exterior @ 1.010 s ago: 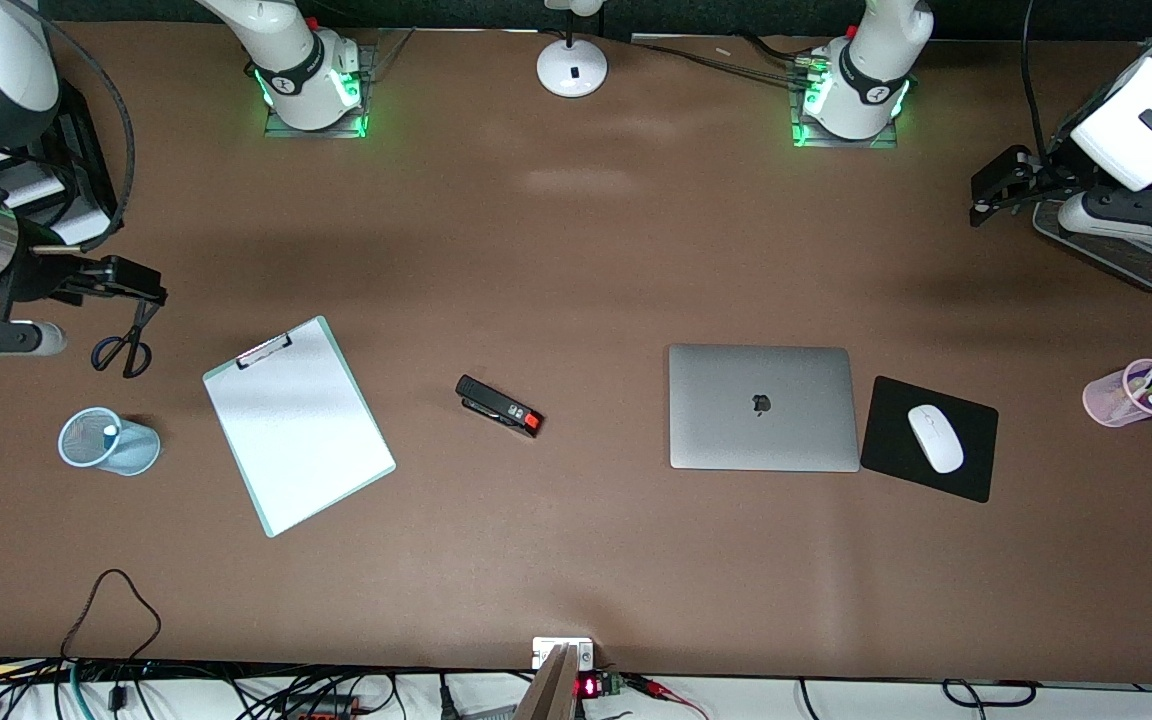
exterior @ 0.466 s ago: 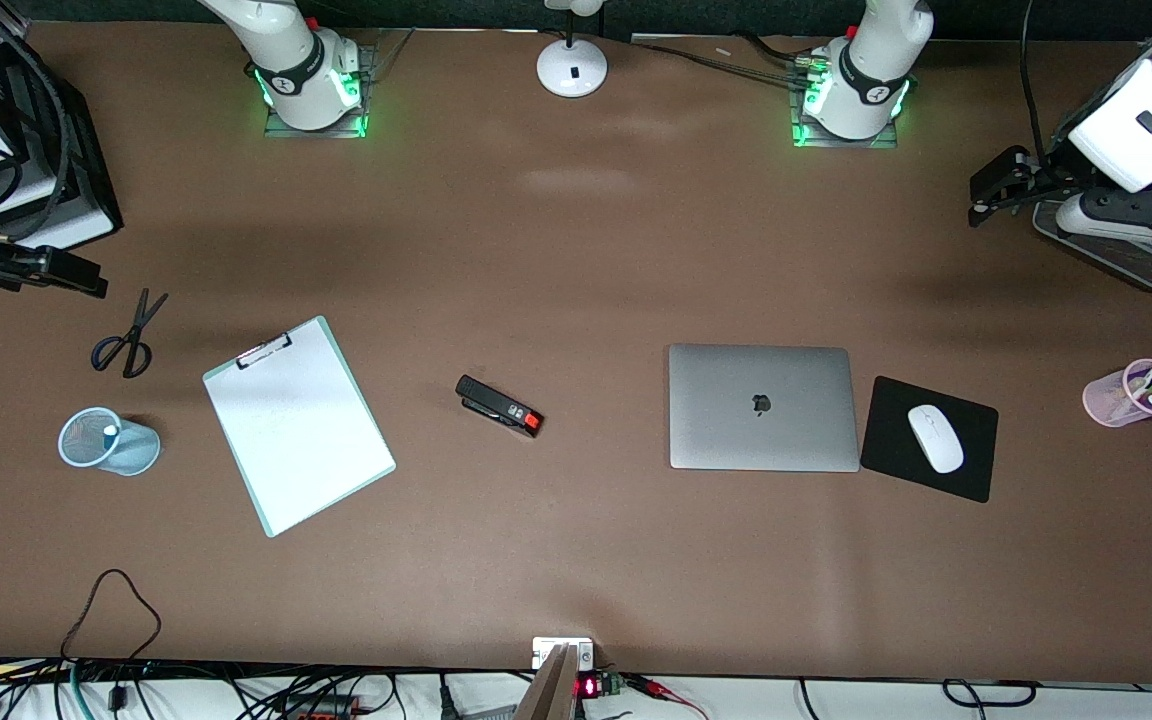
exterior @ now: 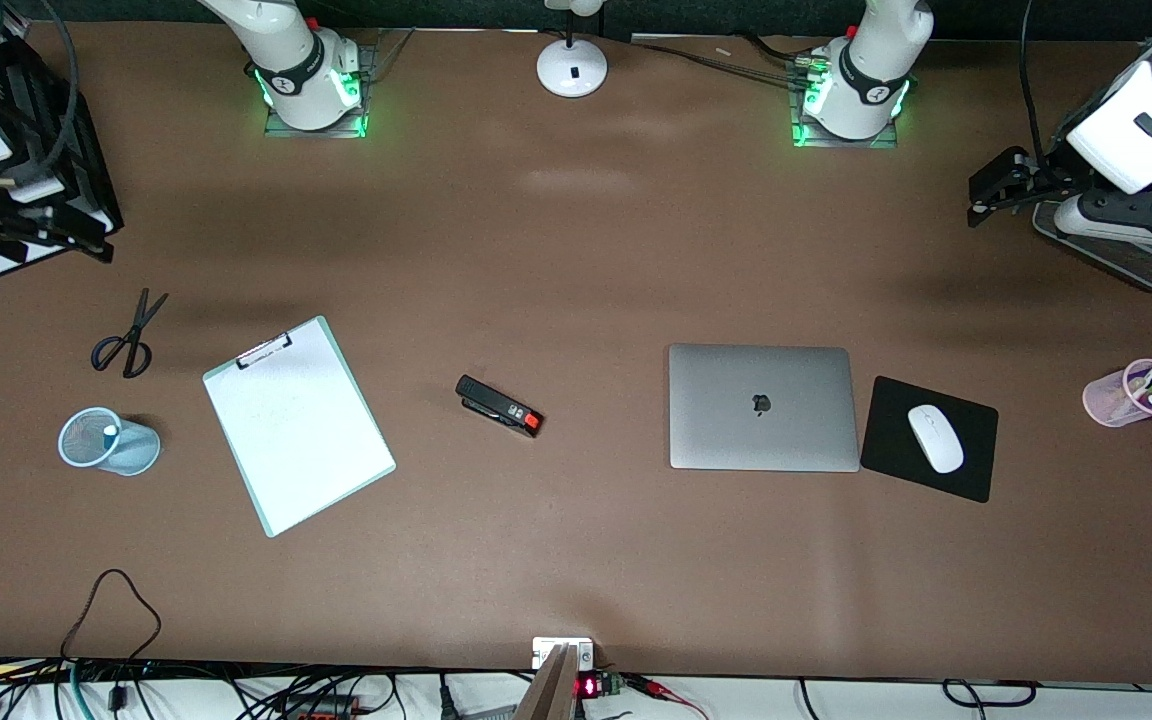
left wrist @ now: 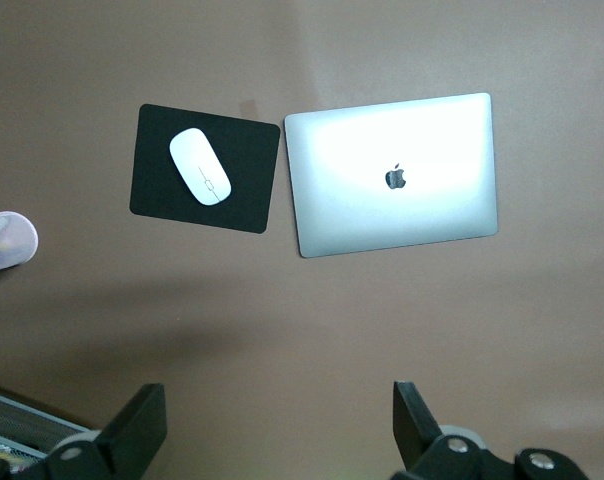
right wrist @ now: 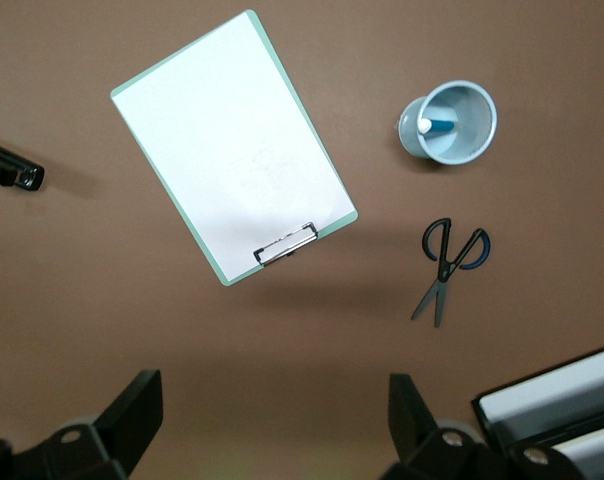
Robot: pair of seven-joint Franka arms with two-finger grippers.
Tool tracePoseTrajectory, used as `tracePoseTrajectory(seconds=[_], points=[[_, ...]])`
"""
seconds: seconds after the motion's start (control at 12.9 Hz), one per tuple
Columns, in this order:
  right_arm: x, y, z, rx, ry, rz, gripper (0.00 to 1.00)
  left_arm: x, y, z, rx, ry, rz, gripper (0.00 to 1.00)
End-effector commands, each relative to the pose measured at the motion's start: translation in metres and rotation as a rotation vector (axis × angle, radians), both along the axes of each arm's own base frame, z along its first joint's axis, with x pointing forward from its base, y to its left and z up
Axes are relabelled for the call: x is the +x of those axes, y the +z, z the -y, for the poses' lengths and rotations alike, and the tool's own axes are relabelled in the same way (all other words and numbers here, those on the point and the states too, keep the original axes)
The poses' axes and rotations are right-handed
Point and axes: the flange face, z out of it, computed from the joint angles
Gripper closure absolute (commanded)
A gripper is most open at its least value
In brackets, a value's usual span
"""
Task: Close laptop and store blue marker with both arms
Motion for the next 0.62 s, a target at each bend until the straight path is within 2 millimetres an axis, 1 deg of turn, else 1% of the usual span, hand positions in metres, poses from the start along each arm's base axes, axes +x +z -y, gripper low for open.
tracePoseTrajectory(seconds=[0.0,0.31,0.39,0.54], points=[[-0.005,0.007,-0.003,-0.01,-0.006,0.015,0.0,-0.005,0.001,0.001,-0.016,-0.006,0.008,0.0],[-0.005,0.018,0.001,-0.003,-0.02,0.029,0.0,-0.004,0.001,0.0,-0.017,-0.004,0.01,0.0],[-0.006,0.02,0.005,-0.003,-0.027,0.027,0.0,-0.004,0.001,0.0,-0.017,-0.004,0.01,0.0],[-0.007,0.019,0.003,-0.004,-0.024,0.015,0.0,-0.004,0.002,0.0,-0.017,-0.004,0.011,0.0]])
